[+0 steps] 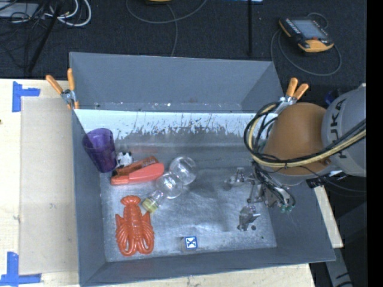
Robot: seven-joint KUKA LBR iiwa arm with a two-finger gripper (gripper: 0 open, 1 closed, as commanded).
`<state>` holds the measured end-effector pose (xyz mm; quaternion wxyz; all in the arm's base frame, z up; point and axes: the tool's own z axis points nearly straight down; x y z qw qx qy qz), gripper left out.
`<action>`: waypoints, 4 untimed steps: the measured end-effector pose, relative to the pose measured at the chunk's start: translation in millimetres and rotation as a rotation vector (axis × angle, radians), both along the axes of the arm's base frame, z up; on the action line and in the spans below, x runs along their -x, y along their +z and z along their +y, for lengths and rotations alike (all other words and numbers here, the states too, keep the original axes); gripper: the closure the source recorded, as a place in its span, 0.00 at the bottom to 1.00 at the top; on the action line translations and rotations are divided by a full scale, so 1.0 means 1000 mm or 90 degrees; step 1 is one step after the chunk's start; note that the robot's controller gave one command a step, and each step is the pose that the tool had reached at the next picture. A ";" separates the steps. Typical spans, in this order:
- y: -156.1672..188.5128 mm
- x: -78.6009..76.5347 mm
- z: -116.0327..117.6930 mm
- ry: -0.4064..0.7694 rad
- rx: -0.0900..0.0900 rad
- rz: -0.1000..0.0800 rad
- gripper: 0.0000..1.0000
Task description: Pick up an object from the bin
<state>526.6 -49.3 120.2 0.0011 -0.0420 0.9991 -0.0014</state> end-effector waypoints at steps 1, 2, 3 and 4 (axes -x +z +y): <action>-0.019 -0.015 0.020 0.116 -0.003 0.002 0.00; -0.026 -0.018 0.042 0.015 -0.002 0.003 0.00; 0.042 -0.069 0.054 0.219 -0.002 0.001 1.00; 0.042 -0.069 0.054 0.219 -0.002 0.001 1.00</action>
Offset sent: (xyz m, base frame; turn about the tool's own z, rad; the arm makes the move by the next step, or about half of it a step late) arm 0.0215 0.0790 -0.0356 -0.1547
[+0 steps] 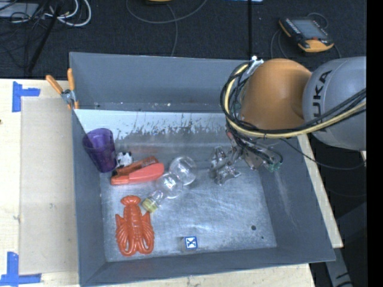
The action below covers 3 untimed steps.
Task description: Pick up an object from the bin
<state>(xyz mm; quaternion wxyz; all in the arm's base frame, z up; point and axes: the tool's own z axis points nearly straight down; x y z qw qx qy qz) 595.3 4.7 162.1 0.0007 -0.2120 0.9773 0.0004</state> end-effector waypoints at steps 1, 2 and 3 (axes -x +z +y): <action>0.003 0.001 0.080 0.257 0.000 0.000 1.00; 0.003 0.001 0.111 0.323 -0.001 0.000 0.00; 0.003 0.001 0.110 0.322 0.000 0.000 0.00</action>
Offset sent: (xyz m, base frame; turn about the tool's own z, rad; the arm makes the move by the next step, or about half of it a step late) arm -0.0009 0.1089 0.0036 -0.5060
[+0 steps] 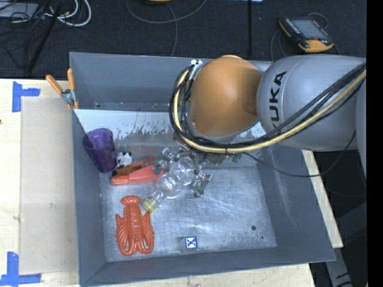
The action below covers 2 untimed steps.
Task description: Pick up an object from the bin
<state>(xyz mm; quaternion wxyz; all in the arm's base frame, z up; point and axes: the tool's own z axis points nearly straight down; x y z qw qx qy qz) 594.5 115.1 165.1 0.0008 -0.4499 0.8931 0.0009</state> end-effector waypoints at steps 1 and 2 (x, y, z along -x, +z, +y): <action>0.001 0.000 0.000 0.000 0.000 0.001 0.00; 0.016 -0.001 0.007 0.010 0.000 -0.003 0.00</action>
Offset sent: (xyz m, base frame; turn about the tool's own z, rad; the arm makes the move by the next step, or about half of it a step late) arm -0.0038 0.0266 -0.0219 0.0217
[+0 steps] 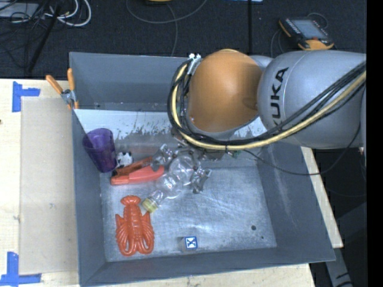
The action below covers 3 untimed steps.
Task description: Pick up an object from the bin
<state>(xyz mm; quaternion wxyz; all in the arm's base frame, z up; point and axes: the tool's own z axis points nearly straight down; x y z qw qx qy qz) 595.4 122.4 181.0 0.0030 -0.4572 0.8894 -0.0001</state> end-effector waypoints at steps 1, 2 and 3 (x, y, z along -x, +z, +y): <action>-0.094 -0.017 -0.026 0.223 0.001 0.001 1.00; -0.094 -0.017 -0.026 0.223 0.001 0.001 1.00; -0.094 -0.025 -0.027 0.251 -0.001 -0.001 1.00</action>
Offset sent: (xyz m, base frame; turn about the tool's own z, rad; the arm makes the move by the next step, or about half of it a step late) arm 0.0000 0.0000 0.0000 0.0000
